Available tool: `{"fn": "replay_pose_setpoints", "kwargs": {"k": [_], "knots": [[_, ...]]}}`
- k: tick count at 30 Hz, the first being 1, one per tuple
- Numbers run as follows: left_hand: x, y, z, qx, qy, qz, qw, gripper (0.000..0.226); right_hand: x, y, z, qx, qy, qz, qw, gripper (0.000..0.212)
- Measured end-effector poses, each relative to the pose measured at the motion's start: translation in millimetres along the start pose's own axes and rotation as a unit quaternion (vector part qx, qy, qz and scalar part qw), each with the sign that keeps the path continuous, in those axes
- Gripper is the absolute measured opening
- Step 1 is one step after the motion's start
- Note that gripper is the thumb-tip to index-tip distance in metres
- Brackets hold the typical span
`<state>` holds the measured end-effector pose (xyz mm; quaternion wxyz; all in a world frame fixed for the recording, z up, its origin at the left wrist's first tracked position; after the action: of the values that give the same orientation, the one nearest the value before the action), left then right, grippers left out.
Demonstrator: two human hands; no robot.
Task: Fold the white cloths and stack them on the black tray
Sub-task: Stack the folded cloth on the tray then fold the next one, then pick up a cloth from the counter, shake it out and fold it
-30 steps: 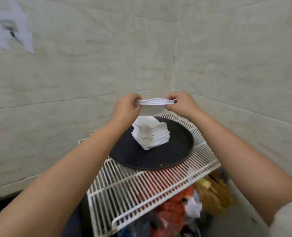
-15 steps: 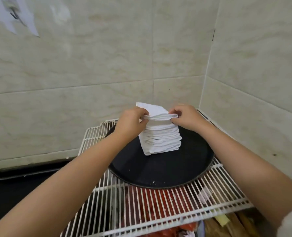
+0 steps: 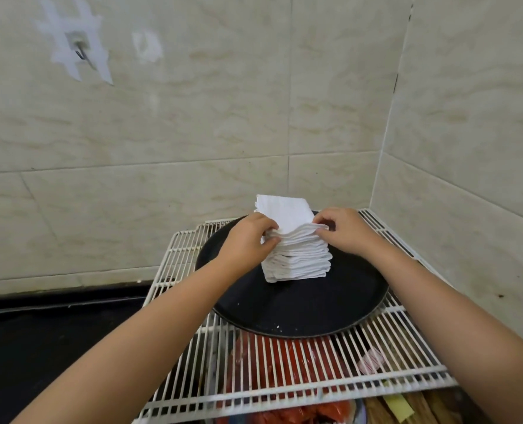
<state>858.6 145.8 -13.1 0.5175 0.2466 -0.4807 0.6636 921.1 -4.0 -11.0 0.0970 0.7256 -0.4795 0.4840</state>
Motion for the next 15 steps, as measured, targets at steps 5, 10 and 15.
{"fn": "replay_pose_setpoints", "kwargs": {"k": [5, 10, 15], "knots": [[-8.2, 3.1, -3.1, -0.006, -0.046, -0.023, 0.999, 0.034, -9.1, 5.0, 0.9, -0.008, 0.074, -0.067, 0.995, 0.019], [27.8, 24.2, -28.2, 0.023, -0.124, 0.002, 0.992, 0.045, -11.0, 0.2, -53.6, 0.029, 0.149, -0.031, 0.988, 0.037], [111.7, 105.4, -128.5, 0.165, -0.203, -0.011, 0.965, 0.049, -82.1, -16.3, -184.7, 0.159, 0.153, -0.072, 0.973, 0.035]]}}
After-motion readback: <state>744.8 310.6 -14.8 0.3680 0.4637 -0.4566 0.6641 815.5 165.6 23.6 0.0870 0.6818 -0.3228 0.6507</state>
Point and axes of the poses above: each hand's wrist, its own y-axis away from the middle knuckle, its own x-axis out of the back of the hand, z = x × y, the point moved 7 cm from there along -y, towards the middle knuckle, and after that the axes turned 4 degrees about x, right-handed, at the moved point
